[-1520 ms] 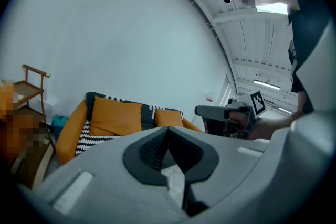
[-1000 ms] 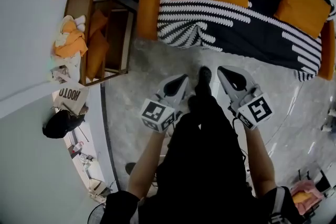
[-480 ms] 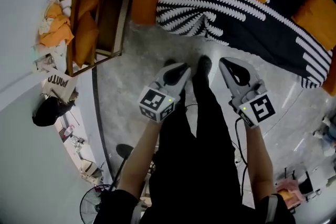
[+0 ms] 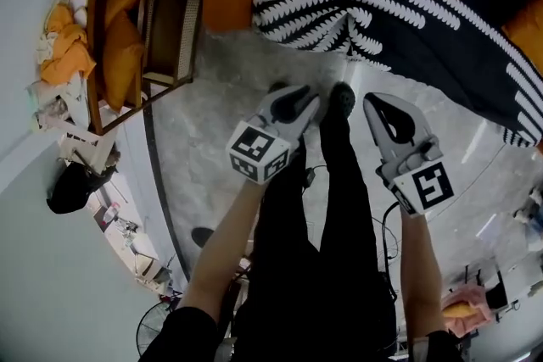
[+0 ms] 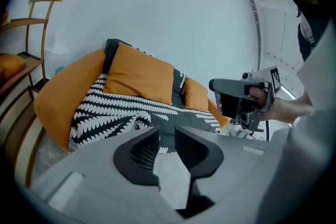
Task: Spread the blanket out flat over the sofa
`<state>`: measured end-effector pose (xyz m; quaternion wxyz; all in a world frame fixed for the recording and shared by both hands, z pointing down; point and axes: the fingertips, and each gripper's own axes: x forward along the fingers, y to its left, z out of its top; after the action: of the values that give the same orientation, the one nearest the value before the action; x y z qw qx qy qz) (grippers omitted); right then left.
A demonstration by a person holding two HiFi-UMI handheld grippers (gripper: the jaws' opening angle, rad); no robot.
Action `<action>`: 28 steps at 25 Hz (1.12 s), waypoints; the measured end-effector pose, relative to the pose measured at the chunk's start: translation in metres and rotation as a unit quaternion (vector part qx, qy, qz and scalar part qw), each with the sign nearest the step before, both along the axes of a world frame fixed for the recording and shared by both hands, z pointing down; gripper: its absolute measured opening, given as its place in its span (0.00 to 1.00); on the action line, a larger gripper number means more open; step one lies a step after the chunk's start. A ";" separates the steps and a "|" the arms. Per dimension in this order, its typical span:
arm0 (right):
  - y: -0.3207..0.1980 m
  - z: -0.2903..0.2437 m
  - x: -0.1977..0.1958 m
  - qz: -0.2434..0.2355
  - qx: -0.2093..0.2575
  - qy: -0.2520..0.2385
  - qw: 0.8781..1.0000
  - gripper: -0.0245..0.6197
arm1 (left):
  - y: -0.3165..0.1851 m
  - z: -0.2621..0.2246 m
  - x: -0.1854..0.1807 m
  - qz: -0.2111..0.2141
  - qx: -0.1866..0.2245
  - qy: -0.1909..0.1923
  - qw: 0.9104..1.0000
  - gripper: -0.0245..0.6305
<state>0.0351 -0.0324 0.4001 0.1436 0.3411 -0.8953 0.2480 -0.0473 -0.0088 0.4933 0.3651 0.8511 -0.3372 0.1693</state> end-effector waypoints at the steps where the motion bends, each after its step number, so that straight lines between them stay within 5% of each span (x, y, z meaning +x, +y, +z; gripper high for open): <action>1: -0.001 0.010 -0.001 0.000 -0.003 0.001 1.000 0.04 | -0.002 0.010 -0.001 0.000 0.000 0.003 1.000 0.18; 18: -0.015 0.094 -0.029 0.060 -0.030 0.039 0.997 0.04 | -0.027 0.182 -0.061 -0.003 -0.059 -0.025 0.998 0.28; 28: -0.012 0.113 -0.036 0.131 -0.034 0.040 0.990 0.04 | -0.024 0.270 -0.060 0.029 -0.149 -0.041 0.988 0.32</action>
<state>-0.0011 -0.0447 0.5135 0.1569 0.4603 -0.8272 0.2815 -0.1074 -0.0331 0.7630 0.4687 0.7887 -0.2984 0.2631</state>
